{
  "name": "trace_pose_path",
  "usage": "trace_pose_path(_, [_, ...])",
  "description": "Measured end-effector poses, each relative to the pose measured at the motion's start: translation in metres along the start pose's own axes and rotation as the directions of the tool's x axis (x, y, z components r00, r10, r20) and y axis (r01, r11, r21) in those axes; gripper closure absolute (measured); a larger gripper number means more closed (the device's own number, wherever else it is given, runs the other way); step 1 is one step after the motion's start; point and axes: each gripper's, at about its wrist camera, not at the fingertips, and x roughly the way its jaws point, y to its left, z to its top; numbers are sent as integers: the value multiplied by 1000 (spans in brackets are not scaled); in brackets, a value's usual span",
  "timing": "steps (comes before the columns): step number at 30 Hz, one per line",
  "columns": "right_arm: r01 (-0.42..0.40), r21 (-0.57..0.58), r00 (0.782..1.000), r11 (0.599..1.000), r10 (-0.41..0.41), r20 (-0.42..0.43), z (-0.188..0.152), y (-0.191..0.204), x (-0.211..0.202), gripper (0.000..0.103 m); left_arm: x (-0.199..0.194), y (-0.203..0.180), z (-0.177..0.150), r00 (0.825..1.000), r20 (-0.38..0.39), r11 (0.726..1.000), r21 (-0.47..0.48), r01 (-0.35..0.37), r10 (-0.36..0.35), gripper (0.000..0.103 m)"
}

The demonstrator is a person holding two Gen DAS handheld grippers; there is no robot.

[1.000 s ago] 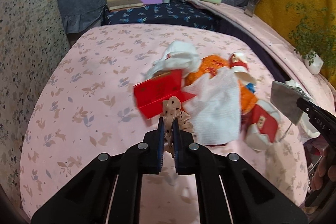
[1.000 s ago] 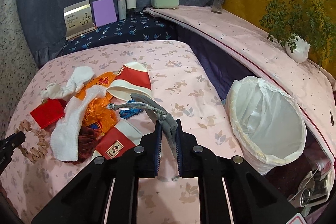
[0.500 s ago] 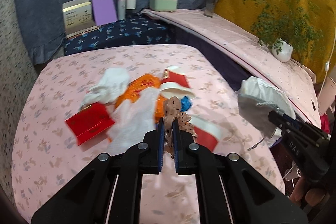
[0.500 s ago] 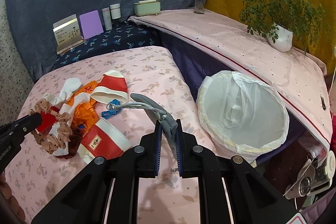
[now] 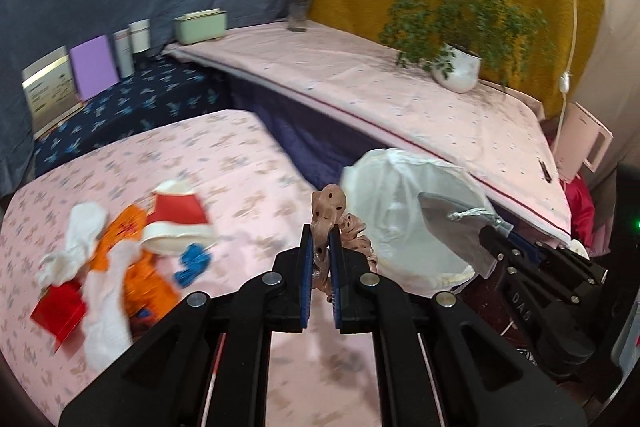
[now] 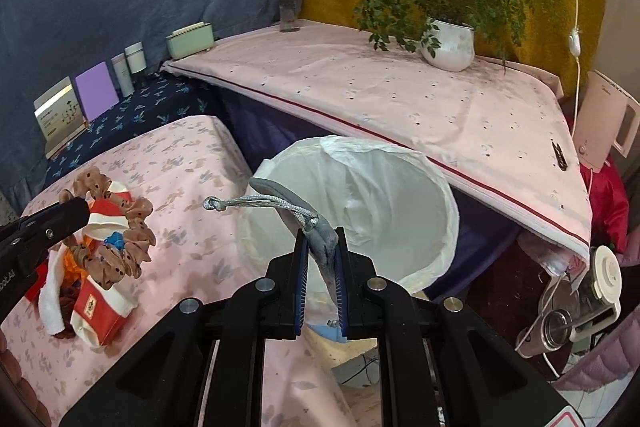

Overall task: Collect trash
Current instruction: 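Carry the scrunchie and grey pouch to the bin and release both inside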

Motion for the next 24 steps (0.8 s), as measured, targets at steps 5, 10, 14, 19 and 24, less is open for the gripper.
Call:
trace_pose_path(5, [27,32,1000,999,-27,-4,9,-20,11,91,27,-34,18,998,-14,997,31,69,-69,95])
trace_pose_path(10, [45,47,999,998,-44,-9,16,-29,23,91,52,-58,30,995,-29,993,66,102,-100,93])
trace_pose_path(14, [49,65,999,997,-48,-14,22,-34,33,91,70,-65,38,991,-49,989,74,125,-121,92])
trace_pose_path(19, [65,76,998,995,-64,-10,30,-39,40,91,79,-66,43,991,-43,989,78,128,-125,73])
trace_pose_path(24, [67,72,998,995,-67,3,35,-37,42,81,79,-59,46,994,-25,992,64,107,-105,48])
